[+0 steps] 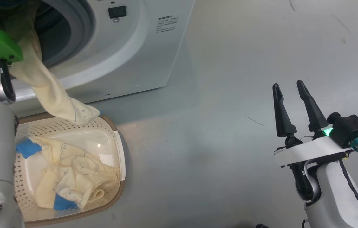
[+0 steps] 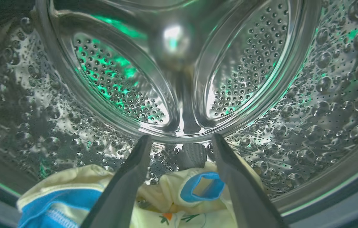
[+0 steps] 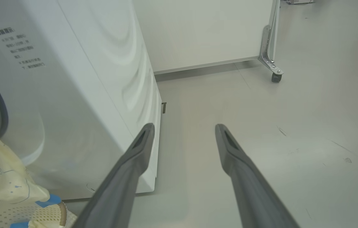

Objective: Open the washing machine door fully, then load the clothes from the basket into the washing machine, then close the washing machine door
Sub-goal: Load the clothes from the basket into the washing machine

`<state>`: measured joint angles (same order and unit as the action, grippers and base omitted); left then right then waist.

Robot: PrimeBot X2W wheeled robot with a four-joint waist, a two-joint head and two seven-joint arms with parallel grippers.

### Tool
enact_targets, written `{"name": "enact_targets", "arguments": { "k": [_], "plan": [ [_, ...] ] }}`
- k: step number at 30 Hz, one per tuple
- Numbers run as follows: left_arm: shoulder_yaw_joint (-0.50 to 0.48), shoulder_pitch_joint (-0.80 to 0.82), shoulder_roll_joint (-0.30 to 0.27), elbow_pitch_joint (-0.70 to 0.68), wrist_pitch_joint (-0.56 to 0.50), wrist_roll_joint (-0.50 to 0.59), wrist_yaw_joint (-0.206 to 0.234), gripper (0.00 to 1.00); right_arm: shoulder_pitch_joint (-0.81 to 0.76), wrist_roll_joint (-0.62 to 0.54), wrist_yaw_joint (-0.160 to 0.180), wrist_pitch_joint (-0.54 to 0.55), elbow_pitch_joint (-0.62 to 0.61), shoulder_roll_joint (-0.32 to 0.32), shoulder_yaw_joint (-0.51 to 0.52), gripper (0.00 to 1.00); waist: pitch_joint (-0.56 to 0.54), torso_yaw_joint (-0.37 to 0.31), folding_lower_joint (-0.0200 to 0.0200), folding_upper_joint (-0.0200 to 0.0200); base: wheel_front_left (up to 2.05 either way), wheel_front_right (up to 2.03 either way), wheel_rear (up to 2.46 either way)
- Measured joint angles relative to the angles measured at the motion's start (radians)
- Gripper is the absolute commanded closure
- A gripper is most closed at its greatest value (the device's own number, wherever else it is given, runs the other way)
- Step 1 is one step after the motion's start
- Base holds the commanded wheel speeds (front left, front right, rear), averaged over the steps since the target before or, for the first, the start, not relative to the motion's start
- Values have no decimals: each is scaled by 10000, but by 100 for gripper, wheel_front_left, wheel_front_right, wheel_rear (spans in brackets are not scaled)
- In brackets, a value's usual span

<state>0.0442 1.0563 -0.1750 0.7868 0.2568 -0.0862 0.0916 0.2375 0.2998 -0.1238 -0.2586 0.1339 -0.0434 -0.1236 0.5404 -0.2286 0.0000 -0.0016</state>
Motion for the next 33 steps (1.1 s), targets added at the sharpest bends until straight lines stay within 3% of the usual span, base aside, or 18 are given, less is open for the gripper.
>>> {"name": "enact_targets", "arguments": {
  "k": [19,33],
  "plan": [
    [107,-2178,1141,-1856,2,-102,98,0,-126,-10,0,0,-98,-115,663,0,-459,1038,0,0,0,0,0],
    [61,-4637,1427,-3225,0,-786,-23,0,-304,-52,0,0,-190,-128,713,0,-581,1394,0,0,0,0,0]
  ]
}}
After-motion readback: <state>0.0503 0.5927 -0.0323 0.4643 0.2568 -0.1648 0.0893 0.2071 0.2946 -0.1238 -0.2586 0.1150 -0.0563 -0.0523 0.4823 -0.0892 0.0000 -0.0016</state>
